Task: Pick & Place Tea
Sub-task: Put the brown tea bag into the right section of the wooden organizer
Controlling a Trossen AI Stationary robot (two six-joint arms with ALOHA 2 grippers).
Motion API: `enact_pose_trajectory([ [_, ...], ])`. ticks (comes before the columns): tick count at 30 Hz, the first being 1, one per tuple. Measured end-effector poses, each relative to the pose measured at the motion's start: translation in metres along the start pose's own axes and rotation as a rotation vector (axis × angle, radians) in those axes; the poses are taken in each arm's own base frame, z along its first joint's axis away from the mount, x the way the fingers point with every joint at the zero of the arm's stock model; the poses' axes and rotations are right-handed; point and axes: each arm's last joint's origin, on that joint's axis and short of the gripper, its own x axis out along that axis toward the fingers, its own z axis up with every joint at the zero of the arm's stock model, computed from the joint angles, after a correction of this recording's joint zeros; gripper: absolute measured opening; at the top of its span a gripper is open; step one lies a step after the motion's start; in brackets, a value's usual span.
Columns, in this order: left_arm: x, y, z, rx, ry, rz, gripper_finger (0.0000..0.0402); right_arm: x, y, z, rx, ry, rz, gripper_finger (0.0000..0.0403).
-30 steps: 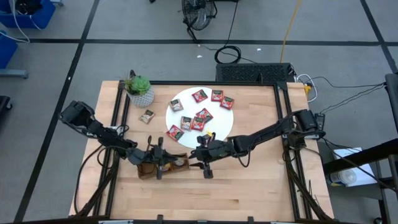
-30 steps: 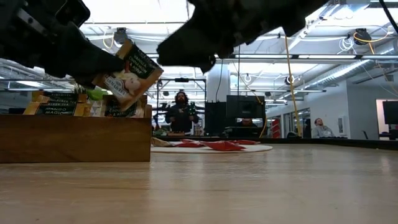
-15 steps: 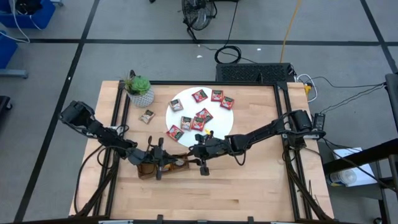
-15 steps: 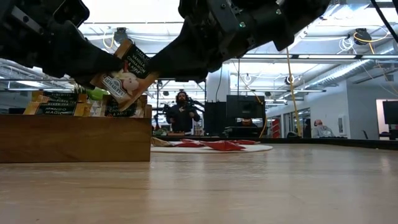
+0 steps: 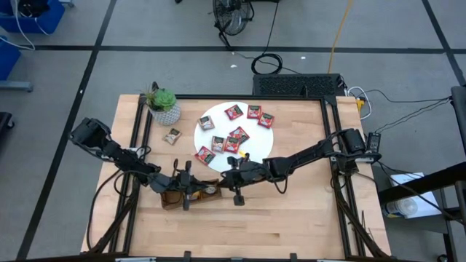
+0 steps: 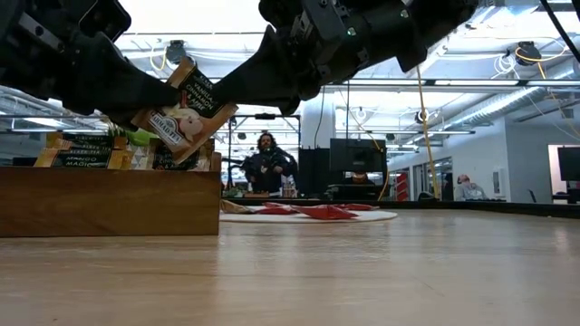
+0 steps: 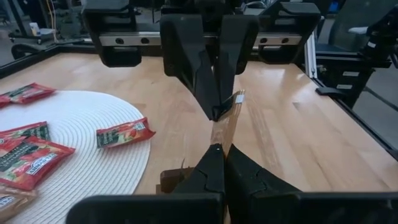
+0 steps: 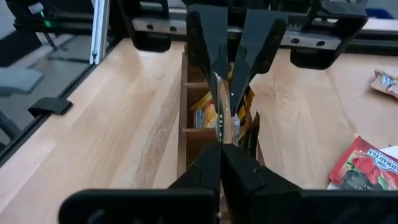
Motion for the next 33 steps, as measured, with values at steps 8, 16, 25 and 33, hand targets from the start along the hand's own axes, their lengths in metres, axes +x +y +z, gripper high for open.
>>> enact_pose_trajectory([
  [8, 0.000, 0.000, 0.001, -0.004, -0.009, 0.006, 0.0013, 0.002, 0.011, 0.024, -0.098, 0.158, -0.036, 0.0000],
  [16, -0.008, -0.001, 0.019, 0.015, -0.090, -0.017, 0.0050, -0.001, 0.015, 0.036, -0.105, 0.289, -0.029, 0.0000],
  [25, -0.027, 0.001, 0.040, 0.103, -0.112, -0.032, 0.0073, -0.003, 0.015, 0.045, -0.098, 0.300, -0.026, 0.0000],
  [33, -0.037, 0.006, 0.050, 0.097, -0.122, 0.001, 0.0054, -0.006, 0.017, 0.077, -0.141, 0.367, -0.028, 0.0000],
])
